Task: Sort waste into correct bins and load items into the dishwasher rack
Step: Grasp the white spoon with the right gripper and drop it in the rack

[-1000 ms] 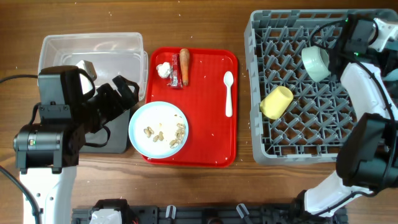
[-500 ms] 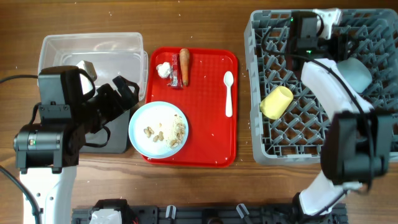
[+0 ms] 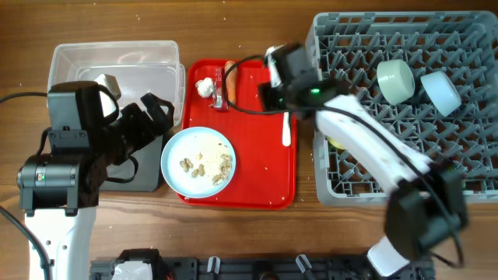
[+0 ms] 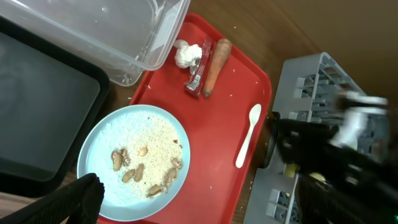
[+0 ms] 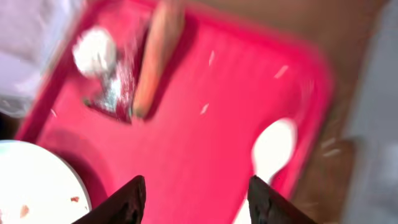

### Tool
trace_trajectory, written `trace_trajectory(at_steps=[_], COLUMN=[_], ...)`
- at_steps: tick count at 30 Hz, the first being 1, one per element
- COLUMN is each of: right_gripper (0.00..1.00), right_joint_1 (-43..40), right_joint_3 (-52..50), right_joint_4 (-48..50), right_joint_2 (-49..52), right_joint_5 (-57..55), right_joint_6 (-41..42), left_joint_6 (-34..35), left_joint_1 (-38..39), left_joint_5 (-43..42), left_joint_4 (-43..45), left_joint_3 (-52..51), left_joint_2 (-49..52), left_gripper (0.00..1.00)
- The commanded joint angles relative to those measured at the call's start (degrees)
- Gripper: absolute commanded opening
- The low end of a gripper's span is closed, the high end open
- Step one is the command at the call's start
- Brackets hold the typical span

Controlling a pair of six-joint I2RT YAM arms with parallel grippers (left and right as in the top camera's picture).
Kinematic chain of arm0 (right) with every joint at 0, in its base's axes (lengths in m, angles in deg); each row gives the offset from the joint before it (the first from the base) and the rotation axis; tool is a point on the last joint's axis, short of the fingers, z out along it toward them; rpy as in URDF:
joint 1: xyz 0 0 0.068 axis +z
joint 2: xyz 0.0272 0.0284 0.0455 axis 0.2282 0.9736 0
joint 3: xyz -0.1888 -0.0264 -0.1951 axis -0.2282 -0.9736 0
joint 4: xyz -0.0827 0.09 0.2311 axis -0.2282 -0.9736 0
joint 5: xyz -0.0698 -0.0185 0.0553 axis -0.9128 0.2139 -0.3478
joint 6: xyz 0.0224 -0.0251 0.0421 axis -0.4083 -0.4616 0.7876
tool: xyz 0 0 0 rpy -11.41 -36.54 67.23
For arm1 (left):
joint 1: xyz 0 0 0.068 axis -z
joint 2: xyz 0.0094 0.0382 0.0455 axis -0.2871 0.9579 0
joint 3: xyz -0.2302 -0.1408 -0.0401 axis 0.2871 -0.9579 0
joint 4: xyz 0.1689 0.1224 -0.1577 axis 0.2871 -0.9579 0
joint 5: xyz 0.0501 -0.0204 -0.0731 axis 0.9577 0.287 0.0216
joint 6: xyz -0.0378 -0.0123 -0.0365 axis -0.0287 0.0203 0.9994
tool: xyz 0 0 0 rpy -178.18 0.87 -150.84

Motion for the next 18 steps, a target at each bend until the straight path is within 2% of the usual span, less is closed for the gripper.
trace_trajectory(at_steps=[1, 8, 10, 18], right_gripper=[0.52, 0.49, 0.44, 0.37], right_joint_1=[-1.6, -5.0, -5.3, -4.2], right_joint_3=[-0.2, -0.1, -0.2, -0.5], right_joint_4=[0.5, 1.3, -0.5, -3.1], right_joint_2=[6.2, 11.3, 11.5, 15.5], right_joint_5=[-0.3, 0.2, 1.8, 1.8], right_joint_6=[8.6, 8.7, 4.9, 5.8], left_joint_6=[0.6, 1.2, 1.2, 1.2], left_joint_1=[-0.3, -0.3, -0.3, -0.3], left_joint_5=[-0.3, -0.3, -0.3, -0.3], left_joint_4=[-0.6, -0.7, -0.6, -0.9], left_joint_3=[0.6, 0.6, 0.6, 0.6], left_joint_2=[0.1, 0.1, 0.1, 0.1], left_gripper=[1.0, 1.0, 1.0, 1.0])
